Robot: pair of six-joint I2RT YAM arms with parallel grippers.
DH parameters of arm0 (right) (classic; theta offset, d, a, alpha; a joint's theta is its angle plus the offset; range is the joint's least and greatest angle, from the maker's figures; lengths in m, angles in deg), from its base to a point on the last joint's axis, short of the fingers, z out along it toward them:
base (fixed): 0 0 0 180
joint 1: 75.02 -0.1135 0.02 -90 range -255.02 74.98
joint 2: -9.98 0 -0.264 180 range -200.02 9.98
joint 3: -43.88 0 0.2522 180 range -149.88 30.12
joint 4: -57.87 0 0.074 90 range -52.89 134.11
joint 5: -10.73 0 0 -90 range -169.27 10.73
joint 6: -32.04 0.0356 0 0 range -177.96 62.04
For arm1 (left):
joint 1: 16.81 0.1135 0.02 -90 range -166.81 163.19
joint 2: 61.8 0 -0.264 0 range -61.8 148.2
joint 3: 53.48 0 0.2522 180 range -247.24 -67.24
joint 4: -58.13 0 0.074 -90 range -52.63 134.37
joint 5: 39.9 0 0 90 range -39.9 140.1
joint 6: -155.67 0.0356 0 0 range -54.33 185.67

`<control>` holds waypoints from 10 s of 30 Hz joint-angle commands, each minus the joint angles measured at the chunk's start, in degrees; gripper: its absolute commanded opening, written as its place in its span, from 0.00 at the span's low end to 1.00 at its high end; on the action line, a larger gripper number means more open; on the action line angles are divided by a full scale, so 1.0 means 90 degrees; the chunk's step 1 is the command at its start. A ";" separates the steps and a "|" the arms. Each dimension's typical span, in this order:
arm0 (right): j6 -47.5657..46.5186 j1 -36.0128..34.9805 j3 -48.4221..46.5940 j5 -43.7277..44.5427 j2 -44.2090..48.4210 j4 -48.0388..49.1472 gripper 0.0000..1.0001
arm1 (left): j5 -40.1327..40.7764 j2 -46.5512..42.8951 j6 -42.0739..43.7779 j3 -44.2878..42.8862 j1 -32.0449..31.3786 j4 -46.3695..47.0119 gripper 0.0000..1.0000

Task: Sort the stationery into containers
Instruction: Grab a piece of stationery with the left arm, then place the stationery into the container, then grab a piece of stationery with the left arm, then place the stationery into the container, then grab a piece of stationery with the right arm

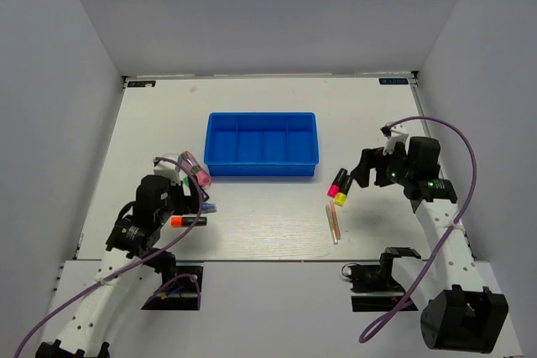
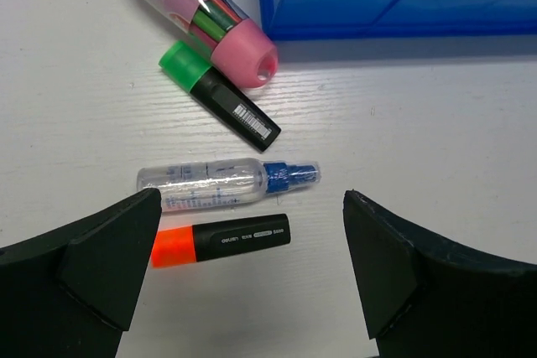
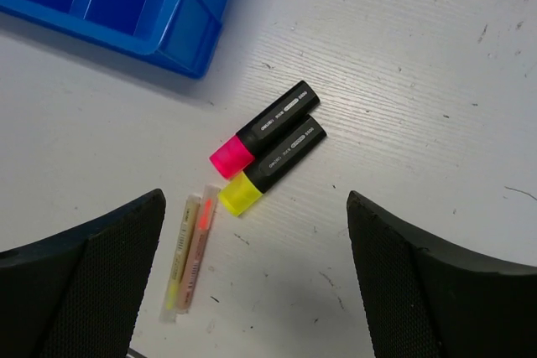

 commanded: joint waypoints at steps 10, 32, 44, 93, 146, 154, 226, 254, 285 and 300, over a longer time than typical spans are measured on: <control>-0.1310 0.0021 0.0109 -0.0901 0.0006 -0.0280 0.00 | 0.0304 0.1175 -0.0521 -0.0574 0.0037 -0.0009 0.21; -0.1720 0.0012 0.0080 -0.1126 0.0025 -0.0612 0.52 | 0.1380 0.6029 -0.4368 -0.3495 0.1433 -0.0049 0.72; -0.1847 0.0031 0.0071 -0.1087 -0.0092 -0.0719 0.54 | 0.0715 0.7465 -0.4311 -0.3768 0.1580 0.0440 0.82; -0.2072 0.0041 0.0051 -0.1594 -0.0219 -0.0974 0.10 | -0.1396 0.9341 -0.0816 -0.8524 0.0438 -0.0204 0.00; -0.1808 0.0031 -0.0252 -0.1477 -0.0639 -0.1189 0.15 | 0.1596 0.4565 -0.6517 -0.2489 0.0544 -0.1709 0.52; -0.1867 0.0041 -0.0223 -0.1409 -0.0580 -0.1188 0.18 | 0.1145 0.5355 -0.7172 -0.2010 0.0857 -0.1006 0.52; -0.2111 0.0041 -0.0154 -0.1409 -0.0405 -0.1218 0.51 | -0.1297 0.9645 -0.0591 -0.8164 -0.0822 -0.0498 0.01; -0.0755 -0.0076 -0.0904 -0.0318 -0.1751 -0.0915 0.27 | 0.0605 0.7039 -0.1136 -0.5902 -0.1233 -0.0653 0.30; 0.1102 -0.1814 -0.1639 0.2730 -0.4936 -0.0358 0.47 | 0.1468 0.1255 -0.2992 -0.1044 -0.1252 -0.2197 0.86; 0.1288 -0.1844 -0.1541 0.2830 -0.5492 -0.0641 0.07 | 0.1448 0.0845 -0.3139 -0.0721 -0.1252 -0.2235 0.86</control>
